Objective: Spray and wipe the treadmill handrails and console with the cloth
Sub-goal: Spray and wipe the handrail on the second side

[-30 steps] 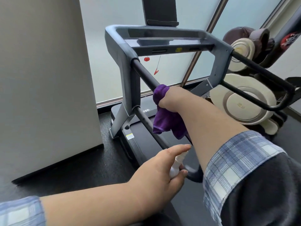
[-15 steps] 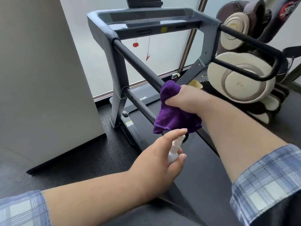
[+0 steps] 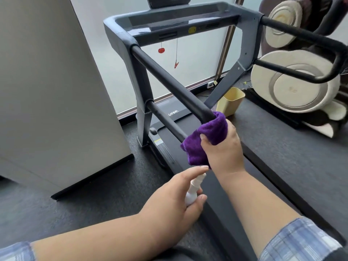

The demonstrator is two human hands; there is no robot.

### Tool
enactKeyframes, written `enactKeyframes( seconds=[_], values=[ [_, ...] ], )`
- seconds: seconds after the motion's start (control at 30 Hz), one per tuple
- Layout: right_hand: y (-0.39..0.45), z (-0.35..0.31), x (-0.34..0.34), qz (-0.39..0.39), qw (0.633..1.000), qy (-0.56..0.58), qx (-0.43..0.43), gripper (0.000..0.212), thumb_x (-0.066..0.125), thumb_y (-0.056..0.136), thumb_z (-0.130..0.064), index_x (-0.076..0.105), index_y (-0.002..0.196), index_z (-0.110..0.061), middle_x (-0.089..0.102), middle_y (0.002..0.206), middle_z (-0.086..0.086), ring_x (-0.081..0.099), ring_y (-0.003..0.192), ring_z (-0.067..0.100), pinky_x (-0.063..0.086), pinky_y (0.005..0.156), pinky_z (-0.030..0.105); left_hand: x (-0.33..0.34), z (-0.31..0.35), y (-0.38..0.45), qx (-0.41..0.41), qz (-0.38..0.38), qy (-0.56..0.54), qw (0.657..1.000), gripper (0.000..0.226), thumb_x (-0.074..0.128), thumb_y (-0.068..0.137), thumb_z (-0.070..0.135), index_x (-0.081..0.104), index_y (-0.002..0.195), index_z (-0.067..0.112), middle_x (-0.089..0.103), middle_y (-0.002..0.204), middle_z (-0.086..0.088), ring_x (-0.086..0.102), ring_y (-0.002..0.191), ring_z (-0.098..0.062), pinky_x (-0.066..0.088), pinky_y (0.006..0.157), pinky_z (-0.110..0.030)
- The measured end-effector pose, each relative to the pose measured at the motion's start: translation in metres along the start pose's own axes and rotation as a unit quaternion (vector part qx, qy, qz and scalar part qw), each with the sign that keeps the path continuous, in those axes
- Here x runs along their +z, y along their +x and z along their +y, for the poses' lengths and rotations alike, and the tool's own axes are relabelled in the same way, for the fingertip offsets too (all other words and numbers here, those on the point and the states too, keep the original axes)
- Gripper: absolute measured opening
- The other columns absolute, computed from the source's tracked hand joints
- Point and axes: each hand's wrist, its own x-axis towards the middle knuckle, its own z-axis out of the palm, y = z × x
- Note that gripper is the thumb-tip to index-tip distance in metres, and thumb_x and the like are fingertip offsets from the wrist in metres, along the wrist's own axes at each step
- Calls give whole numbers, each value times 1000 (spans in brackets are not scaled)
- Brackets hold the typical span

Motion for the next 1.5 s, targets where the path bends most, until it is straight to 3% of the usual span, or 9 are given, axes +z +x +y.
enactKeyframes(
  seconds=[0.13,0.37,0.53,0.7,0.87,0.97,1.07,1.4,1.5],
  values=[
    [-15,27,12,14,999,13,28,79,76,72,-42,45,143,-26,56,136,-2,54,123,17,38,98,24,-3,-1,-2,-6,-5,6,1000,59,61,90,42,30,130,73,57,108,28,60,81,3,43,70,-14],
    [-24,46,12,-22,997,53,58,82,83,73,-45,45,142,-26,56,135,-6,52,126,12,42,107,31,-7,6,7,18,1,22,1000,62,62,91,40,27,128,75,56,109,30,59,83,7,40,68,-7],
    [-8,-3,-3,23,997,68,-18,71,78,77,-52,42,137,-42,49,129,-23,47,112,-8,45,101,30,-10,11,18,28,21,-20,999,56,58,89,45,30,129,72,59,105,24,60,80,0,44,70,-13],
    [54,-93,-8,-92,988,-111,-57,51,70,80,-58,54,119,-30,64,112,-8,62,100,17,52,88,40,-18,11,27,29,28,-58,998,54,53,85,53,30,129,73,59,104,24,59,77,0,45,70,-18],
    [84,-138,21,-200,910,-361,-48,31,63,89,-43,44,75,-22,62,95,3,56,81,27,43,72,34,-38,-4,40,23,49,-78,996,55,57,86,49,32,129,72,59,105,27,57,74,6,44,70,-18],
    [104,-156,49,-250,866,-432,-24,27,64,90,-40,62,104,-17,61,106,6,62,99,31,51,88,39,-53,-19,50,15,55,-105,993,56,60,88,42,35,128,71,60,103,24,57,72,4,44,70,-20],
    [122,-168,79,-241,862,-446,-4,41,66,89,-38,61,123,-15,62,118,7,62,110,35,51,96,48,-70,-37,65,11,57,-117,991,56,60,87,42,34,128,71,60,105,23,58,76,2,45,73,-20],
    [189,-197,188,-140,861,-490,-3,41,62,90,-26,56,129,-12,62,122,10,64,108,35,55,86,49,-160,-122,136,-1,64,-153,986,57,62,91,34,36,127,69,62,99,21,59,73,-2,46,68,-15],
    [213,-208,225,-110,851,-513,-11,43,62,91,-27,52,130,-10,62,122,10,64,107,36,48,71,43,-192,-152,159,1,72,-172,982,56,62,91,33,37,128,67,63,98,18,58,69,-3,46,68,-14]
  ],
)
